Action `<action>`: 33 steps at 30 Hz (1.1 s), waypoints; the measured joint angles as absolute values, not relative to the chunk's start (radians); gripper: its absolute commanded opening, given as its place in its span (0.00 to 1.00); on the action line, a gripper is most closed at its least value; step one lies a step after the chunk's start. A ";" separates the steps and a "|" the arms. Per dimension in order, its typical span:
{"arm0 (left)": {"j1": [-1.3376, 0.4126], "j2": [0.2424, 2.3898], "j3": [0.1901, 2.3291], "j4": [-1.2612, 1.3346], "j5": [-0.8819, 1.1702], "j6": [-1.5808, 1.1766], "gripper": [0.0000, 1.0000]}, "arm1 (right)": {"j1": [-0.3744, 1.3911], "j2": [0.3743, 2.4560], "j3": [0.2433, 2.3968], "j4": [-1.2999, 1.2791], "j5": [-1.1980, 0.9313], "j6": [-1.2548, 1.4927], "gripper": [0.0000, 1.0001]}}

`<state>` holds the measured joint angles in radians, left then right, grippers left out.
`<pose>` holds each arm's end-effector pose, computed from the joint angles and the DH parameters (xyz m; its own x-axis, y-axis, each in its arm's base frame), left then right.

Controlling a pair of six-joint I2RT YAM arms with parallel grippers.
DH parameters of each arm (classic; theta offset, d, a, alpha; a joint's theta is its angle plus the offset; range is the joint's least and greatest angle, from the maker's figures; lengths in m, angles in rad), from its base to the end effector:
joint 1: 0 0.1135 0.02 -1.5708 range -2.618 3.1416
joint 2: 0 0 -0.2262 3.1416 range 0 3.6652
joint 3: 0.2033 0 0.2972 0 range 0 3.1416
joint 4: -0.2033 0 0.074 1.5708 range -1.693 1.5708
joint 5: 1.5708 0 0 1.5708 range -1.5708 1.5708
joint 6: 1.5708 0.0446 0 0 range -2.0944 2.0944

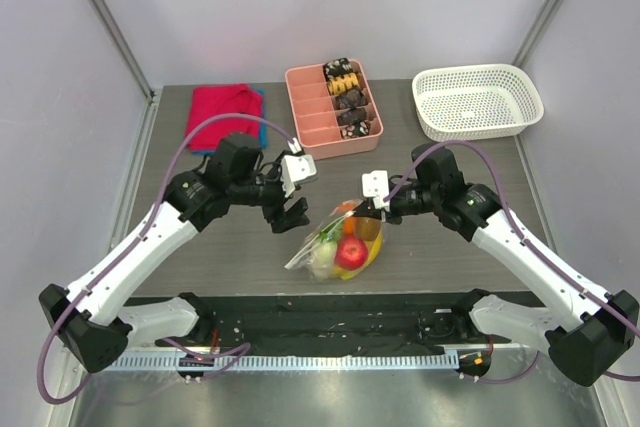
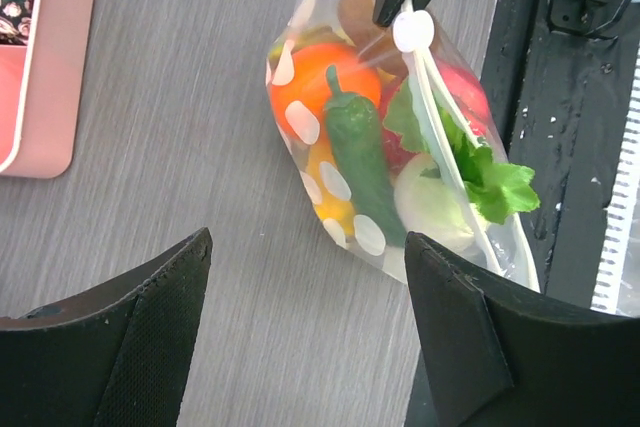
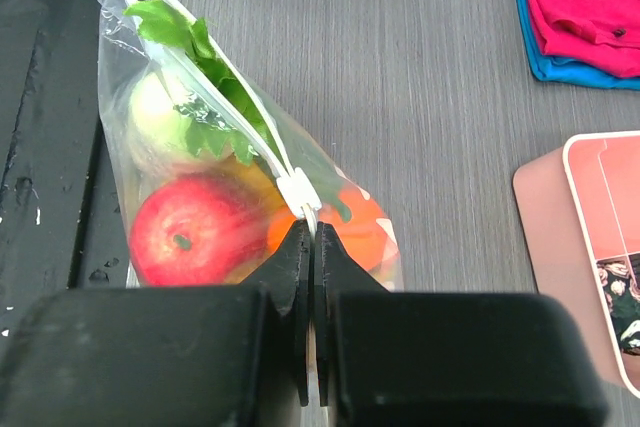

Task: Place the food in the zip-top bag and seal the zipper
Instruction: Zip the zipper food storage bag at the center of the board.

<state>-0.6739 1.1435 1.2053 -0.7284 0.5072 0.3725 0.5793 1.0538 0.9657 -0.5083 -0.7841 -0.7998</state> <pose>0.2224 -0.2053 0.3274 -0.1429 0.5213 -0.8413 0.9618 0.2739 0.0063 0.2261 0.1855 0.2850 0.3011 -0.4098 -0.8610 -0.9479 -0.0305 -0.3170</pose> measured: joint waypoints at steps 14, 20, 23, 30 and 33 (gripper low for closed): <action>-0.788 1.141 1.203 -0.746 0.469 0.206 0.81 | 0.579 1.054 0.966 -0.510 -0.784 -0.806 0.01; -0.801 1.146 1.197 -0.754 0.412 0.163 0.80 | 0.579 1.054 0.966 -0.517 -0.784 -0.807 0.01; -0.805 1.148 1.185 -0.754 0.386 0.153 0.80 | 0.579 1.054 0.965 -0.521 -0.784 -0.807 0.01; -0.833 1.160 1.145 -0.748 0.332 0.128 0.81 | 0.579 1.054 0.966 -0.526 -0.788 -0.808 0.01; -0.839 1.188 1.130 -0.711 0.327 0.106 0.81 | 0.579 1.054 0.965 -0.528 -0.795 -0.807 0.01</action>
